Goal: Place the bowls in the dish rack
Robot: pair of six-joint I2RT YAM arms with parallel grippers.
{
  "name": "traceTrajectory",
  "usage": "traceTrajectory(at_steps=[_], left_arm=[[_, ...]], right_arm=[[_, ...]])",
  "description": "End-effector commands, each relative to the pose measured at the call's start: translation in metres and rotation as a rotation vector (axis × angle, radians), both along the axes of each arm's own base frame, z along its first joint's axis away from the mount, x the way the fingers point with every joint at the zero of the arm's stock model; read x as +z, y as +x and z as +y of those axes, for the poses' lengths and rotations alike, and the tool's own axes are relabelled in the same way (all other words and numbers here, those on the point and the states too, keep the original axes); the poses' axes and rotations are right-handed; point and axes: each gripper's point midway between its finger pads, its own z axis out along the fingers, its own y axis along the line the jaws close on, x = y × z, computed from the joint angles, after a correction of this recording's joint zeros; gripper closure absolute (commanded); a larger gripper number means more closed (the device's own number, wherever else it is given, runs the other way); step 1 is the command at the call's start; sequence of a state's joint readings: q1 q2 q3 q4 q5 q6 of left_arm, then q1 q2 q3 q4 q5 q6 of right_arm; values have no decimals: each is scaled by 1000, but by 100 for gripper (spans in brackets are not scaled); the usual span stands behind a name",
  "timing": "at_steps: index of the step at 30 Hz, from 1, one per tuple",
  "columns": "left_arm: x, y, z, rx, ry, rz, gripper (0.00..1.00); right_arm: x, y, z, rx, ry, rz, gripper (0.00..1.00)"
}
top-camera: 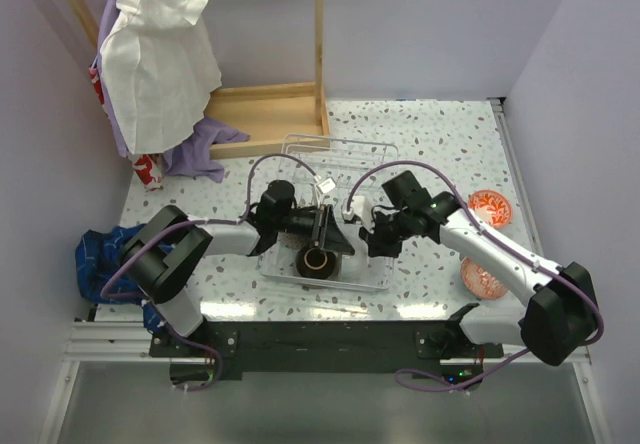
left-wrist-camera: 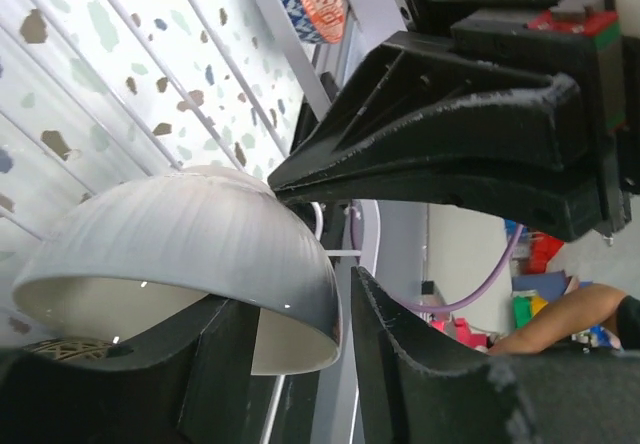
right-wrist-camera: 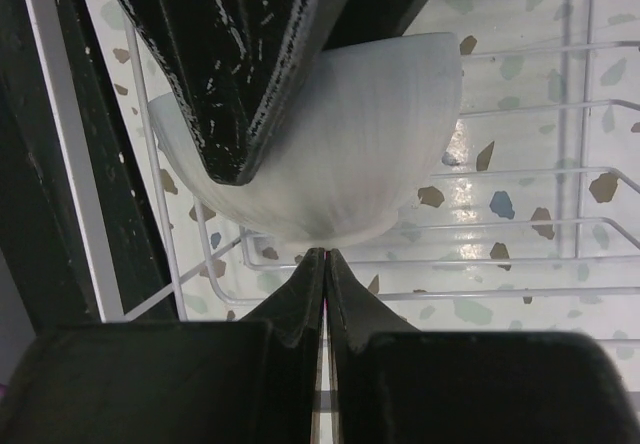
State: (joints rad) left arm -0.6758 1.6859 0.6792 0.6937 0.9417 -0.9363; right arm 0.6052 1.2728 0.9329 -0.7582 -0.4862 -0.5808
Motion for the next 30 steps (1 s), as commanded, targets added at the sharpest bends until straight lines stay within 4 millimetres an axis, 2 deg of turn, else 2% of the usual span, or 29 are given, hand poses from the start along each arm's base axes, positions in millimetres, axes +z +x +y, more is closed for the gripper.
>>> traceTrajectory(at_steps=[1,2,3,4,5,10,15,19,25,28,29,30], left_arm=[[4,17,9,-14,87,-81,52],[10,25,11,-7,94,-101,52],[7,29,14,-17,114,-146,52],[0,27,24,-13,172,-106,51],[2,32,25,-24,179,-154,51],[1,43,50,14,227,-156,49],[17,49,60,37,243,-231,46],[36,64,74,109,276,-332,45],[22,53,91,103,351,-342,45],[25,64,105,171,408,-393,44],[24,65,114,195,445,-386,44],[20,78,129,264,508,-392,44]], right_arm=[[-8,1,20,50,31,-4,97],[-7,3,22,50,39,-10,97],[-7,3,23,50,41,-11,97],[-6,3,25,51,44,-11,97],[-6,5,27,52,49,-18,97],[-6,7,37,46,68,-16,96],[-2,7,55,63,90,-24,96],[0,2,73,93,97,-33,96],[1,9,90,94,107,-63,96],[0,13,91,90,100,-76,96],[1,13,92,90,98,-76,95],[0,14,93,90,94,-72,95]])
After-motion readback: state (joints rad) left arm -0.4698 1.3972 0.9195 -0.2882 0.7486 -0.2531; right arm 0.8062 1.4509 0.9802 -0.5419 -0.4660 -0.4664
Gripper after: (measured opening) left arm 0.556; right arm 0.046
